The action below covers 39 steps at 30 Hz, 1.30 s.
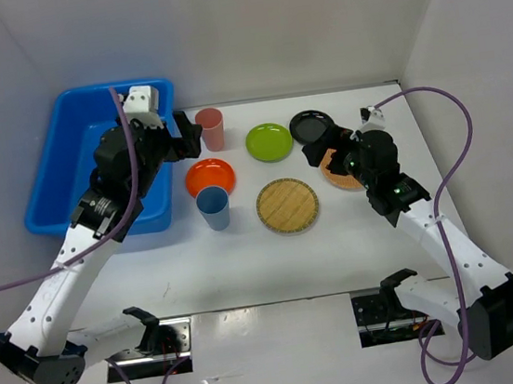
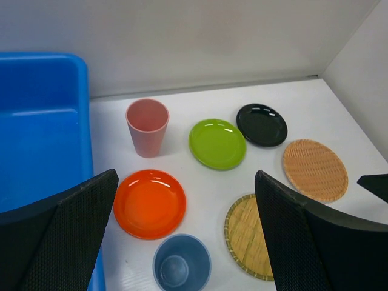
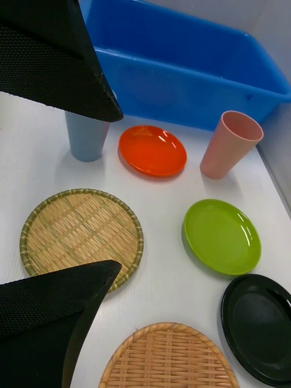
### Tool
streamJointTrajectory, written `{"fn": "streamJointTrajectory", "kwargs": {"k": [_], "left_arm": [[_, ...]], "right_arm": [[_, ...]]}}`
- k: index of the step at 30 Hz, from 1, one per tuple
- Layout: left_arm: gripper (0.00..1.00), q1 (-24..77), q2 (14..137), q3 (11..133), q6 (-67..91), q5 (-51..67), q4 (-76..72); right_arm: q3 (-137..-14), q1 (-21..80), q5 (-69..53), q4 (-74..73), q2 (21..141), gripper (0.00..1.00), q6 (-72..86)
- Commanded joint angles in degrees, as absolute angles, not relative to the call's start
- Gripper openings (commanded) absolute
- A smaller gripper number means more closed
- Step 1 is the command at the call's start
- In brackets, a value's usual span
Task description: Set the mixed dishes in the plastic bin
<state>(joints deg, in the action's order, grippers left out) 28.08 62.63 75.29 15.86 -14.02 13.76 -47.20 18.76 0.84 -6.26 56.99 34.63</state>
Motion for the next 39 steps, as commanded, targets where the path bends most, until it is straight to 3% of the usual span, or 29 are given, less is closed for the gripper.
{"fn": "streamJointTrajectory", "kwargs": {"k": [1, 10, 16, 29, 34, 39], "left_arm": [[1.00, 27.7, 64.5, 78.9, 16.7, -12.0, 10.5], [1.00, 25.8, 79.5, 89.9, 9.9, -3.4, 7.9], [1.00, 20.3, 95.1, 105.9, 11.9, 6.3, 17.1], [1.00, 19.0, 119.0, 131.1, 2.0, 7.5, 32.9], [1.00, 17.1, 118.0, 124.8, 3.6, 9.7, 27.6], [1.00, 19.0, 122.0, 126.4, 2.5, 8.0, 29.9]], "right_arm": [[-48.1, 19.1, 1.8, -3.6, 56.4, 0.99, 33.7], [-49.2, 19.6, 1.8, -2.8, 58.4, 0.99, 32.7], [-49.2, 19.6, 1.8, -2.8, 58.9, 0.99, 32.7], [-50.9, 19.6, 3.2, -2.3, 64.1, 0.99, 32.7], [-51.9, 19.6, 2.6, -3.0, 65.5, 0.99, 32.7], [-51.9, 19.6, 3.9, -3.0, 65.5, 0.99, 32.2]]}}
